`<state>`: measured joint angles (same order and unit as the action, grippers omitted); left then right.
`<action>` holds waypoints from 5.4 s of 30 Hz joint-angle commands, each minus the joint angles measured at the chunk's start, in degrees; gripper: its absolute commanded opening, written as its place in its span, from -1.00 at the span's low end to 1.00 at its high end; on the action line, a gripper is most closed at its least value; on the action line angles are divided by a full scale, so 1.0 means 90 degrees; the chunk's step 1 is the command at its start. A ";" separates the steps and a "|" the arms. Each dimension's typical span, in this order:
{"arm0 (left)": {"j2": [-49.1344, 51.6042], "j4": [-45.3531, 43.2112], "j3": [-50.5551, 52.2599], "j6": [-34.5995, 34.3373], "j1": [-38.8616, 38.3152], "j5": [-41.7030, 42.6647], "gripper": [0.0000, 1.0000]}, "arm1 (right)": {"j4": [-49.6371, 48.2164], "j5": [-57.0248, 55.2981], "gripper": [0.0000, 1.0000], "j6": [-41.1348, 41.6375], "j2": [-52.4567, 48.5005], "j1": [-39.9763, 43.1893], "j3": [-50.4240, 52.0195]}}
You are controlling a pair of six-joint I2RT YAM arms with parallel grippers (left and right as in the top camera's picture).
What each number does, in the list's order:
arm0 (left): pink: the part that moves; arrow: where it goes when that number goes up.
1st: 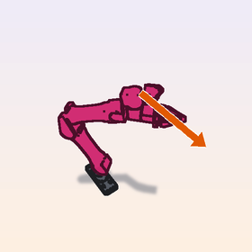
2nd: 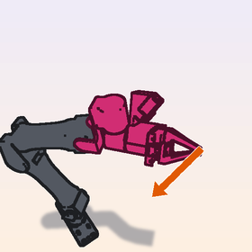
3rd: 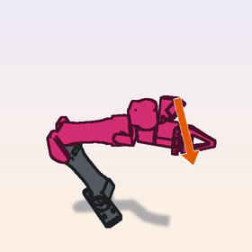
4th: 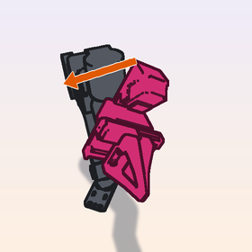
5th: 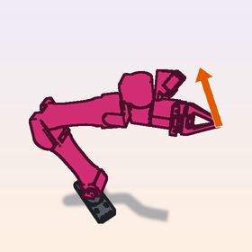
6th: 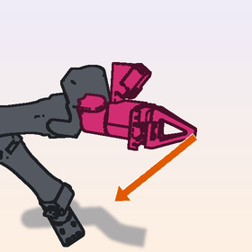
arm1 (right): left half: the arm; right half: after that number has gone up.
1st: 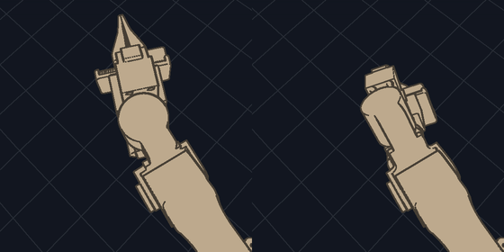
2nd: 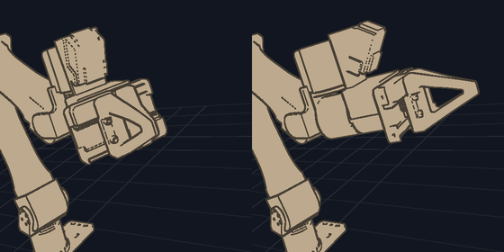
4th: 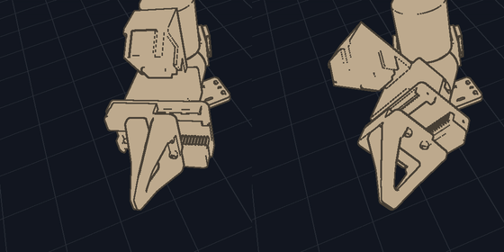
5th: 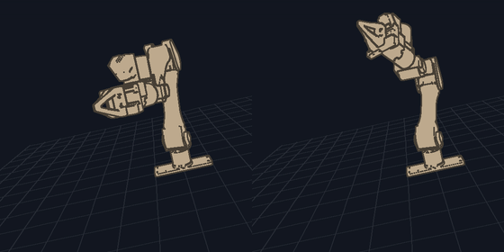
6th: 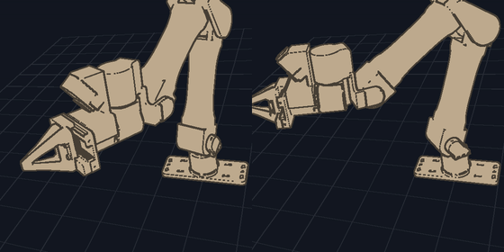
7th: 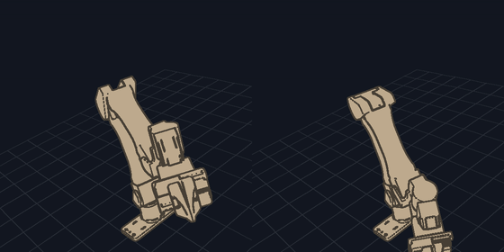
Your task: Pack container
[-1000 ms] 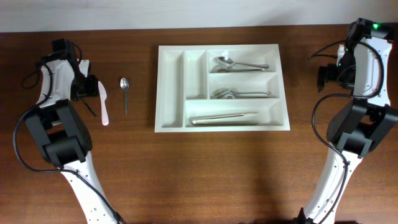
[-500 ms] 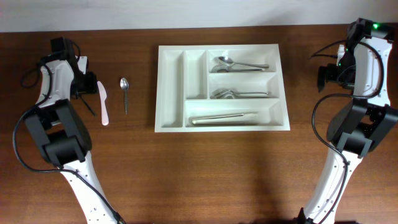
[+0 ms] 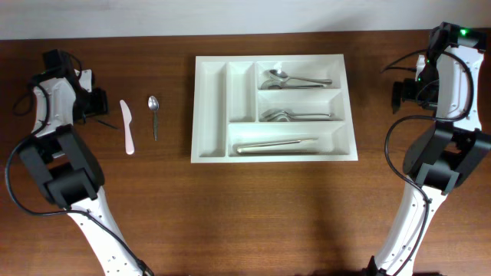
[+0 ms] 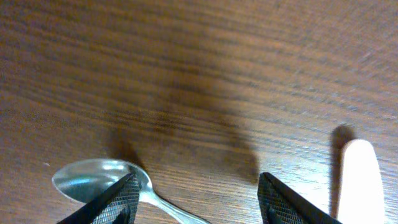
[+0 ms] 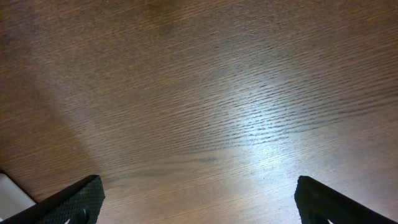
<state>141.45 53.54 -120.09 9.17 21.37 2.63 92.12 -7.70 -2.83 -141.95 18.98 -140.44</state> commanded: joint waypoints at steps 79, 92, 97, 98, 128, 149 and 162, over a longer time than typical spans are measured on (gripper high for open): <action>0.1071 0.1440 -0.1744 -0.0170 0.1739 0.4027 0.27 | -0.0002 -0.0056 0.97 0.0007 0.0272 0.0024 -0.0010; 0.1083 0.1151 -0.1744 -0.0053 0.1661 0.4165 0.27 | -0.0002 -0.0056 0.97 0.0007 0.0272 0.0024 -0.0010; 0.1088 0.1093 -0.1744 -0.0053 0.1661 0.4160 0.28 | -0.0002 -0.0056 0.97 0.0007 0.0272 0.0024 -0.0007; 0.1105 0.1083 -0.1744 -0.0053 0.1654 0.4158 0.28 | -0.0002 -0.0056 0.98 0.0007 0.0272 0.0024 -0.0007; 0.1287 0.0916 -0.1744 -0.0053 0.1644 0.4138 0.28 | -0.0002 -0.0056 0.97 0.0007 0.0272 0.0024 -0.0007; 0.1375 0.0862 -0.1744 -0.0053 0.1481 0.4141 0.29 | -0.0002 -0.0056 0.97 0.0007 0.0272 0.0024 -0.0010; 0.1511 0.0860 -0.1744 -0.0053 0.1435 0.4112 0.28 | -0.0002 -0.0056 0.97 0.0007 0.0272 0.0024 -0.0010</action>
<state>152.38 61.23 -135.28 7.53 34.20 39.90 92.12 -7.70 -2.85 -141.95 18.98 -140.44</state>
